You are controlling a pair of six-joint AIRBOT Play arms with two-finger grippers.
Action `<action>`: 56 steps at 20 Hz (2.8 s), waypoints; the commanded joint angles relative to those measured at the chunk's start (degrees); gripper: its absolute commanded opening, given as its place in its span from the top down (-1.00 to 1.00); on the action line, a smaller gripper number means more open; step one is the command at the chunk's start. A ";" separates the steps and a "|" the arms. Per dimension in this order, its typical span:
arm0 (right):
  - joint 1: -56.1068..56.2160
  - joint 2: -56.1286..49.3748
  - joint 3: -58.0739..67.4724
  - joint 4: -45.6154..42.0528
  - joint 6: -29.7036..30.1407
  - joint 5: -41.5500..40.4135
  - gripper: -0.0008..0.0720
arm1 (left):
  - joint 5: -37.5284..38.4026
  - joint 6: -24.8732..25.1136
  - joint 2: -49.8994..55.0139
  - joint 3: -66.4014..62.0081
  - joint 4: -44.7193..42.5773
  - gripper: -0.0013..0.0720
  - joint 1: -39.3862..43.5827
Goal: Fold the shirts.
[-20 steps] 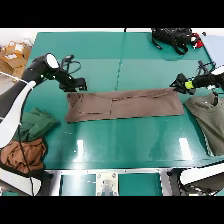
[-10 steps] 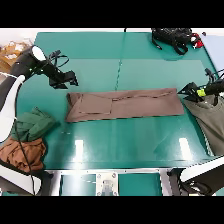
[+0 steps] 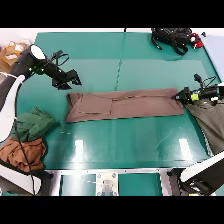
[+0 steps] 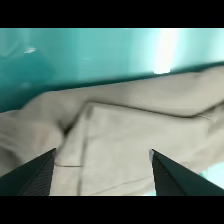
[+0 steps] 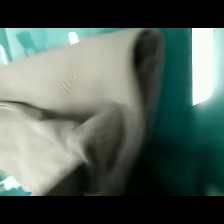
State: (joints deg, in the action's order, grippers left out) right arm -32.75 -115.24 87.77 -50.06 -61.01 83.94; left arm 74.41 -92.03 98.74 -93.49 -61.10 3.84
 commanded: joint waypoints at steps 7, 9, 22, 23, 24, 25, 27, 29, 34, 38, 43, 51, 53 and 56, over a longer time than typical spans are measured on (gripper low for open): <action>0.90 3.56 3.48 -0.92 -2.05 3.30 0.94 | -7.41 8.11 0.24 -0.04 7.52 0.91 8.07; 1.73 8.33 4.17 -0.66 -3.56 5.11 0.94 | -12.85 8.11 0.55 0.09 7.52 0.91 13.07; 14.19 39.95 4.24 10.27 -13.60 16.04 0.93 | -33.94 10.03 16.79 -1.44 21.92 0.91 37.46; 14.19 40.09 4.24 10.19 -13.57 16.04 0.93 | -34.05 10.03 16.81 -1.51 22.34 0.91 37.46; 14.19 40.04 4.17 9.90 -13.57 16.06 0.93 | -33.79 10.03 16.79 -1.73 22.80 0.91 37.46; 14.19 40.04 4.13 9.53 -13.57 16.00 0.93 | -33.09 10.05 16.79 -2.08 22.71 0.91 37.46; 14.19 40.04 4.13 9.57 -13.60 15.63 0.93 | -29.49 10.14 16.65 -3.23 21.97 0.91 36.92; 14.21 40.04 4.13 9.62 -13.60 15.54 0.93 | -20.37 9.99 16.31 -6.36 18.69 0.91 34.40; 19.56 40.06 4.13 9.60 -17.14 12.48 0.93 | 12.00 0.98 12.85 -21.86 -2.49 0.91 23.04; 31.82 40.02 2.27 9.53 -21.22 2.82 0.93 | 18.73 0.59 5.97 -26.34 -11.61 0.91 13.57; 54.25 34.32 -4.35 9.64 -24.57 -21.73 0.93 | 18.91 4.63 0.72 -26.21 -11.69 0.91 4.04; 77.59 14.19 -3.96 7.58 -23.89 -57.00 -0.52 | 20.65 8.59 0.63 -23.74 -11.58 0.91 0.63; 70.69 16.35 -3.96 4.61 -24.13 -47.71 -0.52 | 20.83 8.59 0.63 -23.52 -11.58 0.91 0.66; 55.12 19.76 -3.98 3.93 -24.30 -33.59 -0.52 | 20.59 8.57 0.63 -23.52 -11.85 0.91 0.66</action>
State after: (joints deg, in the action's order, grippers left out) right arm 32.18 -97.01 83.81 -44.18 -85.06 39.81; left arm 94.87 -83.99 99.42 -117.25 -72.64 4.69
